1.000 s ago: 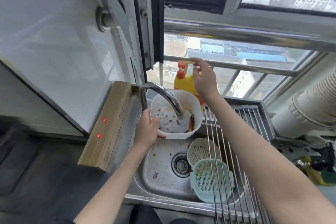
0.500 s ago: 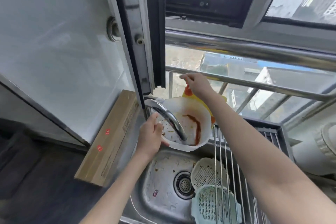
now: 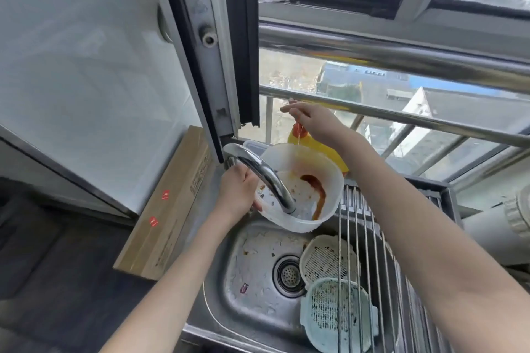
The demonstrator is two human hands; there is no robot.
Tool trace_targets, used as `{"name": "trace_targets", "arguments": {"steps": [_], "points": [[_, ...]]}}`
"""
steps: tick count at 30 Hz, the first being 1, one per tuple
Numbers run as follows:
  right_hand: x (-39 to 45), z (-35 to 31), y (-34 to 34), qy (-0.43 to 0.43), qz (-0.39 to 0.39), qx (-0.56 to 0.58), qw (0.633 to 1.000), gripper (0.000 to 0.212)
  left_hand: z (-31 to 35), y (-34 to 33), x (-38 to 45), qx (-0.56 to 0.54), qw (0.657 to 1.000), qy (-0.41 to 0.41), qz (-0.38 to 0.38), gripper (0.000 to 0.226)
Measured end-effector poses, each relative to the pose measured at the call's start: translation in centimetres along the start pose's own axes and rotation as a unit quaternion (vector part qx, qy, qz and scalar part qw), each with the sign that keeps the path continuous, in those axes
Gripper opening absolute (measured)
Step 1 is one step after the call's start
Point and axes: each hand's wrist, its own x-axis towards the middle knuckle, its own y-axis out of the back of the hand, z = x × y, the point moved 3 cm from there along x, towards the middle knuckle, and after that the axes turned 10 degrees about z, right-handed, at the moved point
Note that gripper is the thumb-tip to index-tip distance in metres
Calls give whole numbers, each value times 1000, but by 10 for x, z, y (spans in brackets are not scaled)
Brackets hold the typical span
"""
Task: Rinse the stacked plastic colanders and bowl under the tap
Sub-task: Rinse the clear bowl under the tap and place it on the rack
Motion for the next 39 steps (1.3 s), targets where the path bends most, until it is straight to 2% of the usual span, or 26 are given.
{"name": "trace_targets", "arguments": {"steps": [4, 6, 11, 13, 14, 17, 21, 23, 27, 29, 32, 33, 36, 37, 39], "points": [[0, 5, -7, 28, -28, -113, 993, 37, 9, 3, 6, -71, 997, -2, 25, 22], [0, 7, -9, 22, -25, -118, 992, 37, 13, 4, 4, -96, 995, -1, 28, 24], [-2, 18, -1, -18, -12, -9, 1000, 36, 6, 5, 6, -70, 997, -10, 26, 27], [-3, 18, 5, -23, -1, 45, 999, 37, 0, 4, 8, -54, 998, -9, 10, 14], [-3, 16, 6, -20, 1, 57, 998, 38, -1, 5, 7, -51, 999, -5, 3, 4], [-7, 10, 6, -6, 8, 54, 998, 39, -6, 7, 4, -38, 999, 0, -2, 10], [-16, -3, 10, 12, 74, 87, 993, 37, -8, 14, -15, -36, 999, -4, 0, 11], [-25, -12, 17, 27, 126, 112, 985, 35, -13, 17, -31, -47, 999, 1, -23, 25], [-66, -23, 26, 85, 259, 133, 953, 31, -40, 16, -68, -89, 991, 52, -84, 26], [-90, -16, 17, 77, 281, 146, 945, 28, -59, 14, -84, -83, 988, 84, -97, 27], [-120, 2, -13, 19, 240, 151, 959, 24, -83, 11, -101, -83, 981, 138, -107, 32], [-128, 8, -26, -4, 203, 136, 970, 23, -90, 9, -106, -84, 979, 154, -105, 33], [-149, 34, -72, -56, 28, 20, 998, 24, -102, 2, -118, -84, 974, 185, -97, 37], [-154, 40, -86, -62, -9, -3, 998, 27, -104, 0, -121, -84, 972, 193, -100, 41], [-159, 43, -105, -62, -30, -10, 998, 32, -109, -6, -125, -85, 969, 205, -108, 49]]}}
